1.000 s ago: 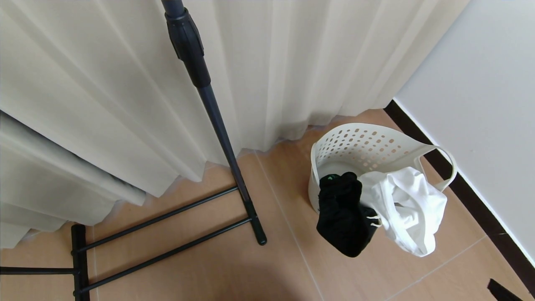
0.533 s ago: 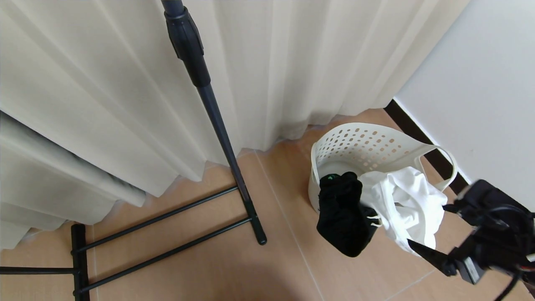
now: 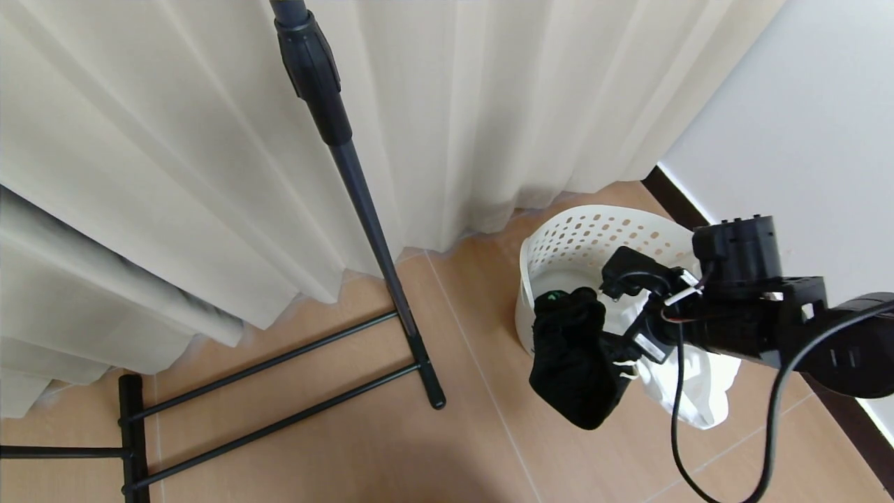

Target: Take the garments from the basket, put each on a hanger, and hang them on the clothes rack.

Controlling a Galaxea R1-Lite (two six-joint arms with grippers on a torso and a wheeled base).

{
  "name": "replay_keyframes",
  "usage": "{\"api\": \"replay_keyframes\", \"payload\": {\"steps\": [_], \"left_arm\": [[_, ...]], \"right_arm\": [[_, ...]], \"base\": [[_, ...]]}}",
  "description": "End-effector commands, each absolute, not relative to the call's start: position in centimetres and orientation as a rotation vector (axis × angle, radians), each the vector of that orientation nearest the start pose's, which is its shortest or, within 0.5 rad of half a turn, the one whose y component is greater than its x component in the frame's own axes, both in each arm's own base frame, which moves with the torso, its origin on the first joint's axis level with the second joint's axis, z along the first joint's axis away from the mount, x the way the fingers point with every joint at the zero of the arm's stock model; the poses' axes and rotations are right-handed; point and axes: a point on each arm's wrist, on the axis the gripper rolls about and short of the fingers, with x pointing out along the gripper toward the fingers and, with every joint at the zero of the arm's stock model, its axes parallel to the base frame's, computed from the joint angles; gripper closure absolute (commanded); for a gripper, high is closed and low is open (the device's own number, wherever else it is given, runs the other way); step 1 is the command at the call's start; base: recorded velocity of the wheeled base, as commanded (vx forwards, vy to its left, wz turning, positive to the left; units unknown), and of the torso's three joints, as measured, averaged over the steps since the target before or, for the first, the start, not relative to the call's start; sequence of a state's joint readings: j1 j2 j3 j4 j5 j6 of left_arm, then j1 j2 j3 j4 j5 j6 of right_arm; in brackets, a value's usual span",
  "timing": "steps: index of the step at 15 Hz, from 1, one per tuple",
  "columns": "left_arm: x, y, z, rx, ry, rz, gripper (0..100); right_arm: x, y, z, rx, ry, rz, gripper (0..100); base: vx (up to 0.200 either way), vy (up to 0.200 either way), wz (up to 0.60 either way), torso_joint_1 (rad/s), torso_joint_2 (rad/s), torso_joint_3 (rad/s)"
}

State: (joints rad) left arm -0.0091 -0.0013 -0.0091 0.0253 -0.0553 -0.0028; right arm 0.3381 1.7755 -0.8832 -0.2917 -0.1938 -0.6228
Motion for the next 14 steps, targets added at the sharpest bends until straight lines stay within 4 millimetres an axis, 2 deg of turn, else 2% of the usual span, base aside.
{"api": "replay_keyframes", "payload": {"steps": [1, 4, 11, 14], "left_arm": [[-2.4, -0.1, 7.5, -0.003, 0.017, -0.064, 0], [-2.4, -0.1, 7.5, -0.003, 0.017, -0.064, 0], [-2.4, -0.1, 7.6, -0.003, 0.015, -0.064, 0], [-2.4, -0.1, 7.6, -0.003, 0.015, -0.064, 0]], "right_arm": [[32.7, 11.2, 12.3, -0.787, 0.575, 0.323, 0], [34.3, 11.4, 11.2, -0.785, 0.593, 0.315, 0], [38.3, 9.7, 9.2, -0.757, 0.622, 0.251, 0], [38.9, 9.8, 8.8, -0.730, 0.623, 0.249, 0]], "base": [[0.000, 0.000, 0.00, 0.000, 0.00, 0.000], [0.000, 0.000, 0.00, 0.000, 0.00, 0.000], [0.000, 0.000, 0.00, 0.000, 0.00, 0.000], [0.000, 0.000, 0.00, 0.000, 0.00, 0.000]]}}
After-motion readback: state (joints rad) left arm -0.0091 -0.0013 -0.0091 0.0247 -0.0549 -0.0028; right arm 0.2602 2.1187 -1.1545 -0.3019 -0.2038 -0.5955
